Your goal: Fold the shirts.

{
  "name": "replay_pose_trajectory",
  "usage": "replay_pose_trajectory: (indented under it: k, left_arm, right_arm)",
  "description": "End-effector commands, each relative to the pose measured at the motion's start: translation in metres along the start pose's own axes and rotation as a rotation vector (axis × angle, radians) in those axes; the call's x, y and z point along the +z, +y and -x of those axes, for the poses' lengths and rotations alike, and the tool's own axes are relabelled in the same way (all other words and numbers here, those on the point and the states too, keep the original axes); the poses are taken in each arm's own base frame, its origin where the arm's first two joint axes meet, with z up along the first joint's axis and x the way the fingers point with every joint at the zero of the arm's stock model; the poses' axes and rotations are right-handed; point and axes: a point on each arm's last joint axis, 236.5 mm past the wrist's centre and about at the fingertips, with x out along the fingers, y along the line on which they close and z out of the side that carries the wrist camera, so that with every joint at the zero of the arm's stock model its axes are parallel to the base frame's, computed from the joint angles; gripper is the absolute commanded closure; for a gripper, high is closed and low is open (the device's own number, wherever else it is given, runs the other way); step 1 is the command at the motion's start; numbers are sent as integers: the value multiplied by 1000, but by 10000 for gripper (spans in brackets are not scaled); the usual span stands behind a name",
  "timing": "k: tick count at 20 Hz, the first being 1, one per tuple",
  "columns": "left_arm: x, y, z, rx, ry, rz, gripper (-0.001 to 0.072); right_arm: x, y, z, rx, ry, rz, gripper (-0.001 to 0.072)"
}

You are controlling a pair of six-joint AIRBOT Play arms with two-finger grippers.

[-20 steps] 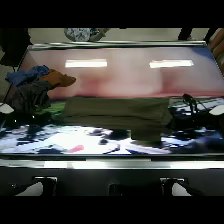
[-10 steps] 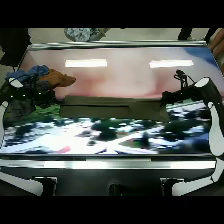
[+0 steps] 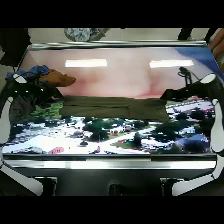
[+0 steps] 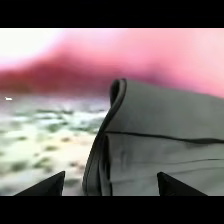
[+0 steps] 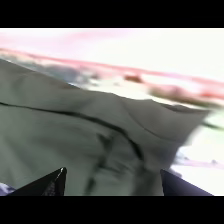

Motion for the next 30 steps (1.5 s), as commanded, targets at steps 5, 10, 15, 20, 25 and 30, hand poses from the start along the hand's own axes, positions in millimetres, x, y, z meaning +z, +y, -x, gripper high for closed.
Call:
replay_pose_trajectory:
  k: [5, 10, 15, 20, 25, 30]
  left_arm:
    - [9, -59, 88, -12, -155, -114, 44]
    - [-9, -132, 119, -47, -212, -263, 44]
    - [-32, -185, 111, -86, -188, -375, 44]
    - [-67, -219, 65, -113, -68, -449, 86]
    - [-135, -260, -48, -143, 124, -526, 673]
    - [-171, -346, -127, -377, 124, -379, 674]
  right_arm:
    - [-102, -38, 2, 172, 200, -265, -6]
    - [-76, -1, -48, 365, 99, -390, -6]
    - [-44, 37, -76, 370, 41, -340, 31]
    - [-23, 67, -75, 337, -4, -228, 666]
    - [-4, 106, 13, 267, -94, -39, 668]
    - [-25, 159, 109, 206, -123, 91, 667]
